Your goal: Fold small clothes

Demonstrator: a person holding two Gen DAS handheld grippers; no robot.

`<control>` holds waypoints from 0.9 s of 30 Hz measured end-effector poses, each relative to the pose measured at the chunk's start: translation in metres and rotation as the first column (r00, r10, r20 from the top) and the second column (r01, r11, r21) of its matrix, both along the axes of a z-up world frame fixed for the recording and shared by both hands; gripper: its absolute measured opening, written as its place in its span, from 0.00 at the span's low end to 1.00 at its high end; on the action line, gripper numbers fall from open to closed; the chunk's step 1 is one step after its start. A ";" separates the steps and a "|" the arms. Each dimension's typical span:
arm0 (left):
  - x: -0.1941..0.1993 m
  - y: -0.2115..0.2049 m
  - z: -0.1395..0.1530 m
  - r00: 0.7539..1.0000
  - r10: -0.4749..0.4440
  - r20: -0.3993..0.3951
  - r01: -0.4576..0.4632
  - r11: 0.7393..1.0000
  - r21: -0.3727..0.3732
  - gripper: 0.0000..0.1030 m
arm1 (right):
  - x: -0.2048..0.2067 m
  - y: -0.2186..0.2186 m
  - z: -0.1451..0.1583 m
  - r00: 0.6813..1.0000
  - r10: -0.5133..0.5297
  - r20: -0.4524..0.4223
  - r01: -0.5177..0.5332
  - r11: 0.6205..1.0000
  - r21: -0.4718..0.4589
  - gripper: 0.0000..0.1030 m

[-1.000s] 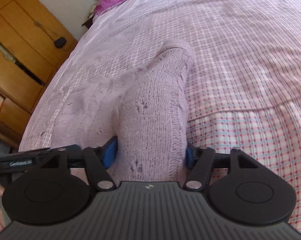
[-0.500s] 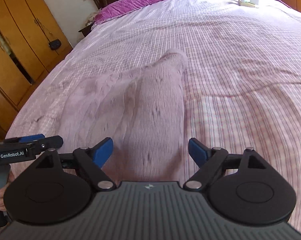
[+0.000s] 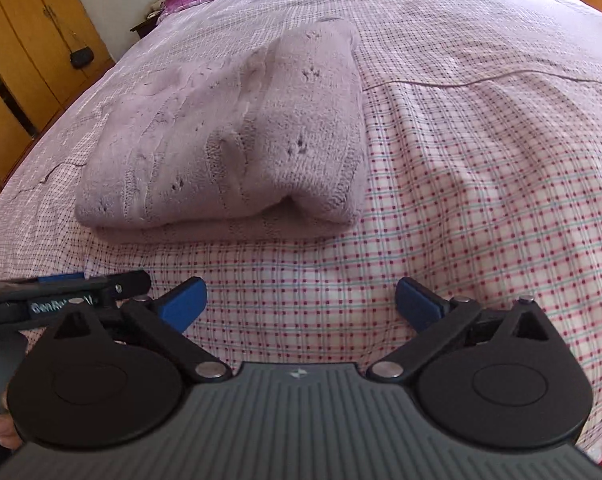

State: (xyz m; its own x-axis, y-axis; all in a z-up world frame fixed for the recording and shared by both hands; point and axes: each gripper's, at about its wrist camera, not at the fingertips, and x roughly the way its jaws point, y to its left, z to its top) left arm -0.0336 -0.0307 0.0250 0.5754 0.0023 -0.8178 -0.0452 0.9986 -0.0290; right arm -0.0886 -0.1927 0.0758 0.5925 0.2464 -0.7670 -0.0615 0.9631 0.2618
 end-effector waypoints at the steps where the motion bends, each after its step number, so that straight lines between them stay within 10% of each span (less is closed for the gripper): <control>1: 0.000 0.000 -0.002 1.000 -0.002 0.001 0.002 1.000 0.005 0.84 | 0.001 -0.001 -0.002 1.000 -0.008 -0.005 0.008 1.000 0.006 1.00; 27: -0.005 -0.002 -0.007 0.999 0.013 0.032 -0.013 1.000 0.005 0.89 | 0.012 0.013 -0.016 0.999 -0.027 -0.042 0.025 0.999 -0.047 1.00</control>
